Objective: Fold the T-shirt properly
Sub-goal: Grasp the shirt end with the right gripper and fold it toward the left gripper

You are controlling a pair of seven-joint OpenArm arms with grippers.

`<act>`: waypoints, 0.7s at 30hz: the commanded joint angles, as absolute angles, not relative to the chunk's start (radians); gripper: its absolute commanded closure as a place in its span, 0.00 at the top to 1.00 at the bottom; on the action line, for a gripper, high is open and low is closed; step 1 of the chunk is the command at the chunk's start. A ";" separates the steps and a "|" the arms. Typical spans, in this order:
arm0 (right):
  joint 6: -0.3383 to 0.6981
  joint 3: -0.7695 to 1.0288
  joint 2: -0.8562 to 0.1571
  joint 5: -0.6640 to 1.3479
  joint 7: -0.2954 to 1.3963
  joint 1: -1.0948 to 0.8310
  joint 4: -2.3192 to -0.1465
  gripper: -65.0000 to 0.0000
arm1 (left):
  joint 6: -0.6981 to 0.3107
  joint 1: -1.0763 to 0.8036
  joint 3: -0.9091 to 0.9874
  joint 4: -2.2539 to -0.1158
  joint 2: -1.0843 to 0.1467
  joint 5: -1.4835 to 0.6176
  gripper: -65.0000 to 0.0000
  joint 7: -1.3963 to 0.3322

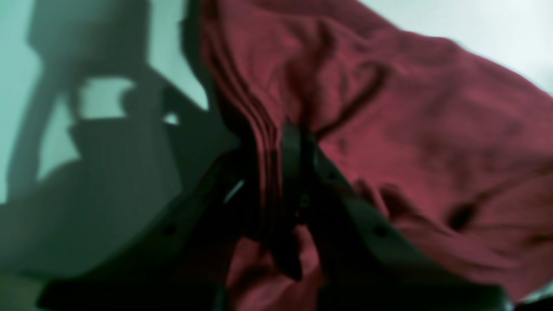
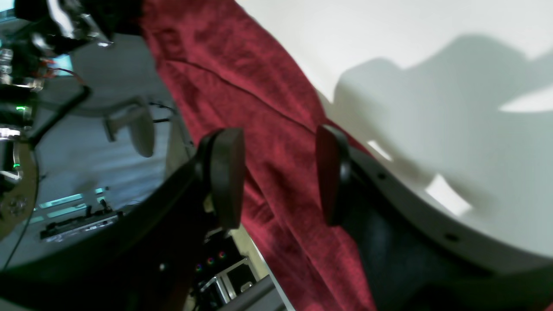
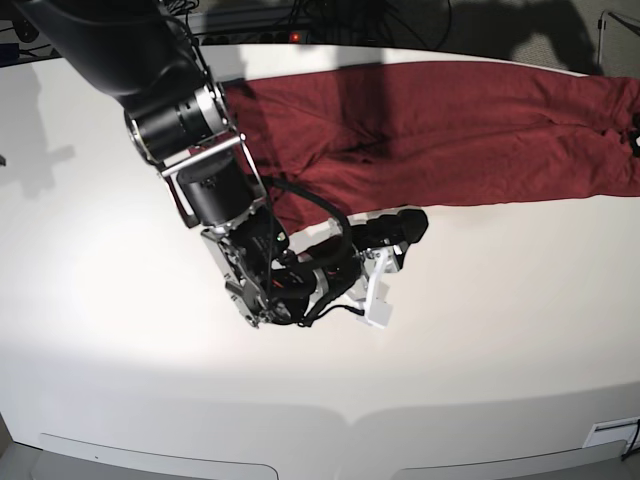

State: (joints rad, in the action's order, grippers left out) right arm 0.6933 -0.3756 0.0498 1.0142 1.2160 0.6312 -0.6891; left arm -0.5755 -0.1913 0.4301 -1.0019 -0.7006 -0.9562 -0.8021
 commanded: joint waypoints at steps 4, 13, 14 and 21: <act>0.698 -0.371 0.055 0.973 1.183 0.666 -0.703 0.42 | -0.583 -0.186 0.437 -1.105 -0.730 -1.120 0.00 -0.883; 0.698 -0.371 0.055 0.916 1.168 0.667 -0.703 0.42 | -0.455 -0.308 0.437 -1.467 -0.653 -1.168 0.00 -0.909; 0.698 -0.371 0.055 0.916 1.167 0.667 -0.703 0.42 | -0.455 -0.327 0.437 -1.508 -0.628 -1.168 0.00 -0.906; 0.698 -0.371 0.055 0.915 1.167 0.667 -0.703 0.42 | -0.455 -0.411 0.437 -1.678 -0.453 -1.168 0.00 -0.855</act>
State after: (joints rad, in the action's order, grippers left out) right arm 0.6930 -0.3744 0.0502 0.8917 1.1755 0.6315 -0.6880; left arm -0.4477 -0.4126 0.4255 -1.6615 -0.4339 -1.1465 -0.8726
